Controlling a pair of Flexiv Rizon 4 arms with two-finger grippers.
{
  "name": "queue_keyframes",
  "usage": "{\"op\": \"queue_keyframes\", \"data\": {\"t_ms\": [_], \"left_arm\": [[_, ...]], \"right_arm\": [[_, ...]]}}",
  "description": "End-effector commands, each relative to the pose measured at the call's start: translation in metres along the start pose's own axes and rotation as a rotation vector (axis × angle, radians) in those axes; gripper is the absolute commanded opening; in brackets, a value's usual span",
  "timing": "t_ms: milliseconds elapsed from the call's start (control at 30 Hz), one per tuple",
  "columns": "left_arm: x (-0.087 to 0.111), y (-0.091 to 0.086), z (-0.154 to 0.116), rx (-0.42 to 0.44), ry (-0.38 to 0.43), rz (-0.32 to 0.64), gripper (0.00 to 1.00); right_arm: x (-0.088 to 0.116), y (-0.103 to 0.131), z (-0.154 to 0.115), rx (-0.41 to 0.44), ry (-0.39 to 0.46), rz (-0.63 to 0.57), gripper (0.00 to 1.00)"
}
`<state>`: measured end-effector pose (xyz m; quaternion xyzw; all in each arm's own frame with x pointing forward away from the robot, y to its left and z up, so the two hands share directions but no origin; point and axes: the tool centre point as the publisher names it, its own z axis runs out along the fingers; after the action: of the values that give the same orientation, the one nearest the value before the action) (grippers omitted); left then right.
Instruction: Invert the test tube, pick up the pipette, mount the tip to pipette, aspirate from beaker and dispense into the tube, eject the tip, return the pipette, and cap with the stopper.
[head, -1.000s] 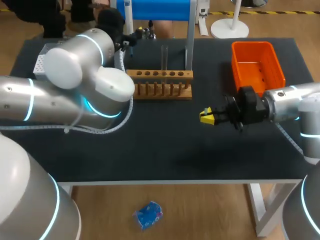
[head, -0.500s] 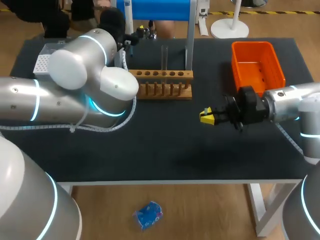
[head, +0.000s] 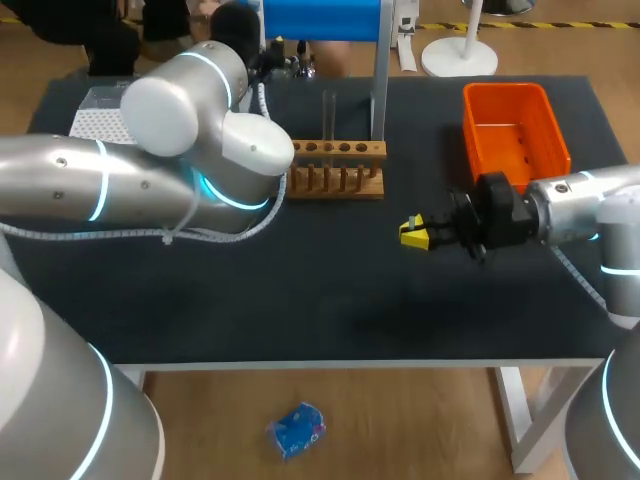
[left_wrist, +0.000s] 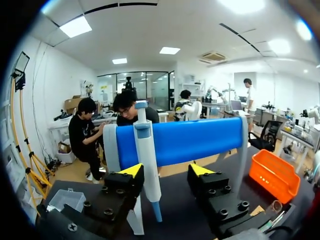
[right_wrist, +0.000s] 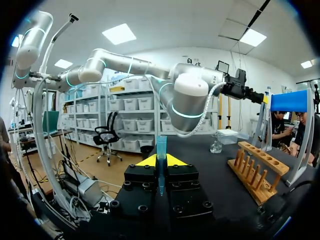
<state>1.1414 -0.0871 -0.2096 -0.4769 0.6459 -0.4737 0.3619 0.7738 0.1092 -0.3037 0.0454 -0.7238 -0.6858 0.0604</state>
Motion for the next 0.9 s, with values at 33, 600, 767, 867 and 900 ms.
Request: {"op": "queue_keyframes", "data": {"t_ms": [33,600,767,867,900], "left_arm": [[0.003,0.005,0.015,0.012,-0.019,-0.006,0.48],[-0.01,0.005,0.032,0.019,-0.076,-0.023,0.42],[-0.014,0.004,0.034,0.02,-0.093,-0.03,0.39],[-0.017,0.004,0.036,0.019,-0.108,-0.035,0.41],[-0.017,0.004,0.036,0.02,-0.109,-0.038,0.41]], "right_arm": [[0.001,0.001,0.0,0.002,-0.001,0.0,0.0],[0.001,0.001,0.0,0.002,-0.001,0.0,0.0],[0.001,0.001,0.0,0.002,-0.001,0.0,0.0],[0.001,0.001,0.0,0.002,-0.001,0.0,0.0],[0.001,0.001,0.0,0.002,-0.001,0.0,0.0]]}}
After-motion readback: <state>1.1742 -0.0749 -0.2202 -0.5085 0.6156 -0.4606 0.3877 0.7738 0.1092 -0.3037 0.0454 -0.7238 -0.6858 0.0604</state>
